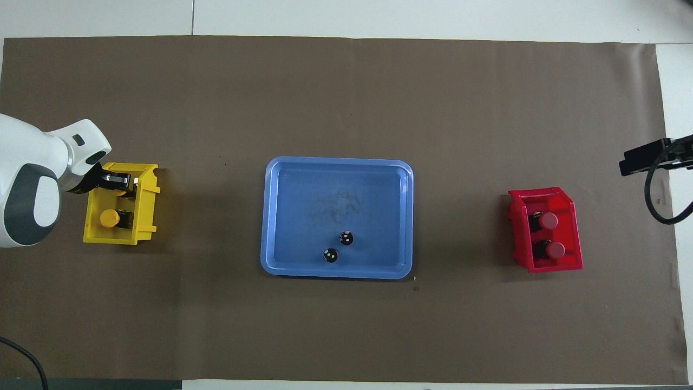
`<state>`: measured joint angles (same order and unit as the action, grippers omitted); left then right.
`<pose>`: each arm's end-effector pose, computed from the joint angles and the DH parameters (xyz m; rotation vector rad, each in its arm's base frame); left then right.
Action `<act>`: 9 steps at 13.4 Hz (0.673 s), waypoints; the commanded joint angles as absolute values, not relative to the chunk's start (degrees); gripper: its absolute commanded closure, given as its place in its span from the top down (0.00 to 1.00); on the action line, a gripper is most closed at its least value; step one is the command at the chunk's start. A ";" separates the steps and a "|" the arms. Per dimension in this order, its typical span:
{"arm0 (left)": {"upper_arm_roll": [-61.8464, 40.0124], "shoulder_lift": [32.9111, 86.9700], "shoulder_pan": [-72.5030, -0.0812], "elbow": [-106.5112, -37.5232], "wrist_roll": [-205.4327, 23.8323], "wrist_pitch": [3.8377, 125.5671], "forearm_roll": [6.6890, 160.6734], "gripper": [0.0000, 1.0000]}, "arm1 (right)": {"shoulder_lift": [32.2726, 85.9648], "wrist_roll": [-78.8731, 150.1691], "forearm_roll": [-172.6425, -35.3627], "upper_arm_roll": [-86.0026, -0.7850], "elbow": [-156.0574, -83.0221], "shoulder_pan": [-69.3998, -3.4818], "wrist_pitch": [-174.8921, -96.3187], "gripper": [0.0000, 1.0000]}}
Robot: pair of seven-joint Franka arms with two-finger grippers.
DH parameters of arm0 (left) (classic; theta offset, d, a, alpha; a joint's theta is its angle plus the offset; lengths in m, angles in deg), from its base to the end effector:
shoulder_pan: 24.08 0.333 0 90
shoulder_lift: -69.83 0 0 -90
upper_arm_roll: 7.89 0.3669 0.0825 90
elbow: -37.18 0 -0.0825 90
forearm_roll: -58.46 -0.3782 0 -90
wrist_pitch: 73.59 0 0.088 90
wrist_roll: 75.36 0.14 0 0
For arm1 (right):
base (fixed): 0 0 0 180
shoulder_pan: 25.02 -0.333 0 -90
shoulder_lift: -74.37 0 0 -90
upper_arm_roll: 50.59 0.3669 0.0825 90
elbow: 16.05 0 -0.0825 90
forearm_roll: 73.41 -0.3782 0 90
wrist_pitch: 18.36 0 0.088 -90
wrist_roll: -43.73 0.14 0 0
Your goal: Sort red and yellow buttons by color
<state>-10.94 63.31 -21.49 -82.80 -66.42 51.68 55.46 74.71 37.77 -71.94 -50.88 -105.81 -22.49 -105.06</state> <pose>0.5617 -0.0007 0.3878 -3.0920 0.3016 0.0370 0.5381 -0.0302 0.6427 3.1176 0.0841 -0.0769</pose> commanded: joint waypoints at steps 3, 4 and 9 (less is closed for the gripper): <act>-10.09 62.44 -21.97 -82.88 -64.90 53.76 57.05 0.02 | 74.72 39.16 -71.30 -50.68 -105.00 -22.12 -104.14 1.00; -10.09 62.44 -21.97 -82.88 -64.90 53.85 57.05 0.07 | 74.72 39.08 -71.30 -50.68 -105.00 -22.12 -104.05 1.00; -10.09 62.44 -22.05 -82.97 -64.90 53.76 57.05 0.50 | 74.72 39.16 -71.74 -50.60 -105.08 -22.20 -104.23 1.00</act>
<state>-10.86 63.04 -21.49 -82.80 -66.35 52.53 55.47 74.71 38.26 -71.94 -50.96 -105.72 -22.43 -105.06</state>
